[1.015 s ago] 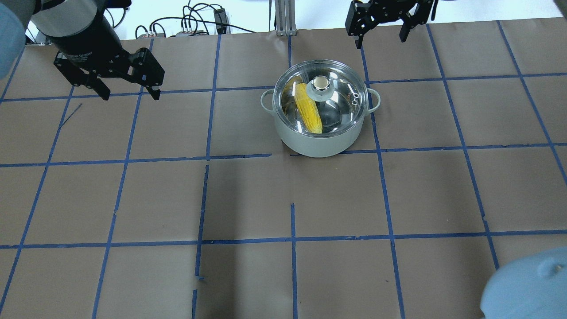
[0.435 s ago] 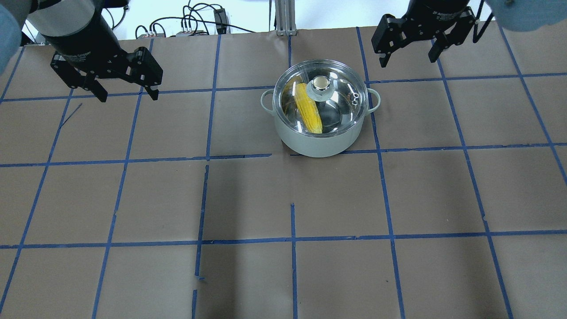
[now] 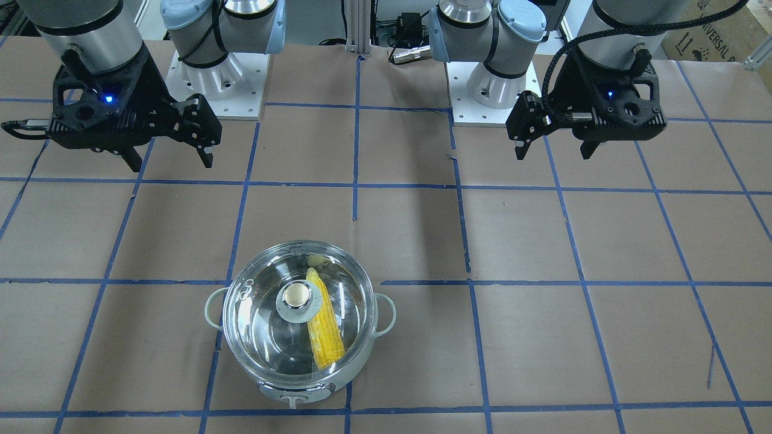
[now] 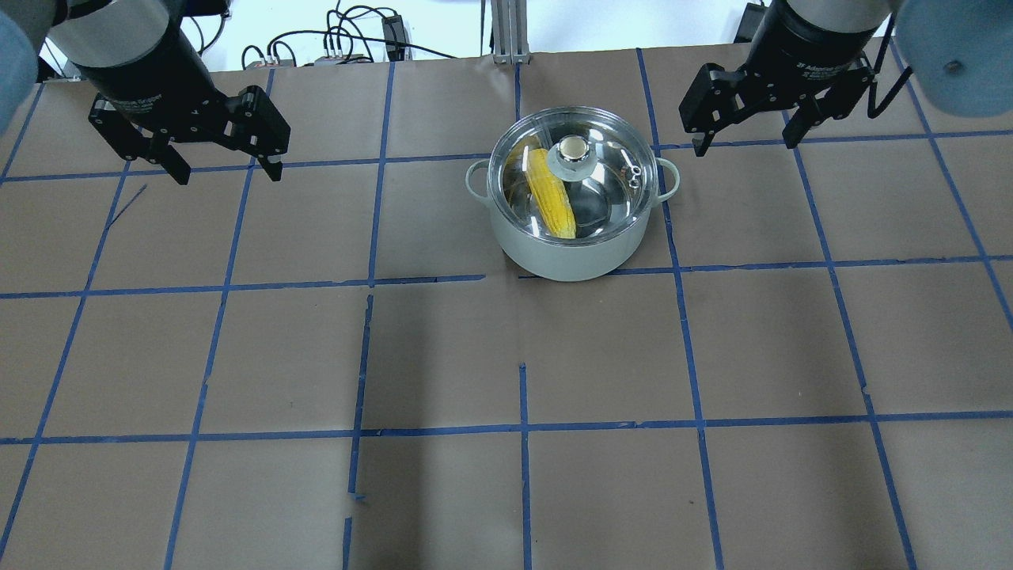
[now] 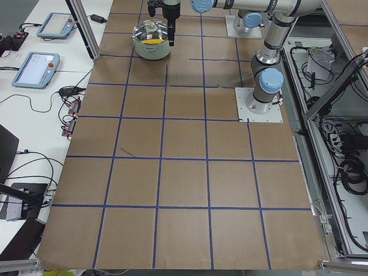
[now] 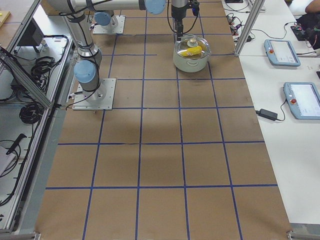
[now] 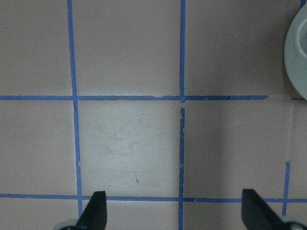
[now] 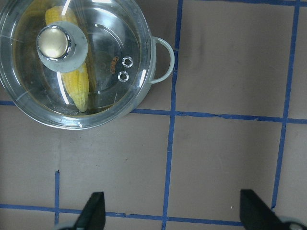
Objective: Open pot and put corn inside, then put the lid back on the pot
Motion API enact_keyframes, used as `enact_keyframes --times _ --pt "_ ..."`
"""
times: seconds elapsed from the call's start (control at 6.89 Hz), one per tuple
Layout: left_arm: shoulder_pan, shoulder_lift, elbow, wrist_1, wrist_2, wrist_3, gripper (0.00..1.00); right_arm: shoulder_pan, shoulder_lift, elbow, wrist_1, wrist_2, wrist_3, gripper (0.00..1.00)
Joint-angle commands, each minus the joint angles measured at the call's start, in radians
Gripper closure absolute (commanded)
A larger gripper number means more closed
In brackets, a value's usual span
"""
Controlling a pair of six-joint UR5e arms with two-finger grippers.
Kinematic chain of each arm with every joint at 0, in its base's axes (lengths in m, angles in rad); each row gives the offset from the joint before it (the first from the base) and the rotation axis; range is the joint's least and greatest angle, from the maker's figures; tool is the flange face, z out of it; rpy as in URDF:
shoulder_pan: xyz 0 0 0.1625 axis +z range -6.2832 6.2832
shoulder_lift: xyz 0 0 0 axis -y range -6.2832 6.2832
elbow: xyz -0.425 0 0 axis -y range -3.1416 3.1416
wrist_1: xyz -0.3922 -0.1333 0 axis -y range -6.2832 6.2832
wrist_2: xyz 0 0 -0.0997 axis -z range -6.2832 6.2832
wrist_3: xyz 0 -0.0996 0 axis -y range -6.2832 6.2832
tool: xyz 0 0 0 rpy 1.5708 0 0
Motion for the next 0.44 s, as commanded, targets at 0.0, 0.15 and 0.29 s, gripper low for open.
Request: enact_keyframes --times 0.0,0.15,0.29 --pt "0.001 -0.001 0.000 -0.002 -0.003 0.000 0.00 0.000 -0.004 0.009 0.006 -0.007 0.003 0.00" --pt "0.001 -0.001 0.000 -0.002 -0.006 0.000 0.00 0.000 -0.003 0.009 0.006 -0.009 0.003 0.00" --pt "0.001 0.001 0.000 -0.002 -0.002 0.000 0.00 0.000 -0.003 0.009 0.006 -0.011 0.003 0.00"
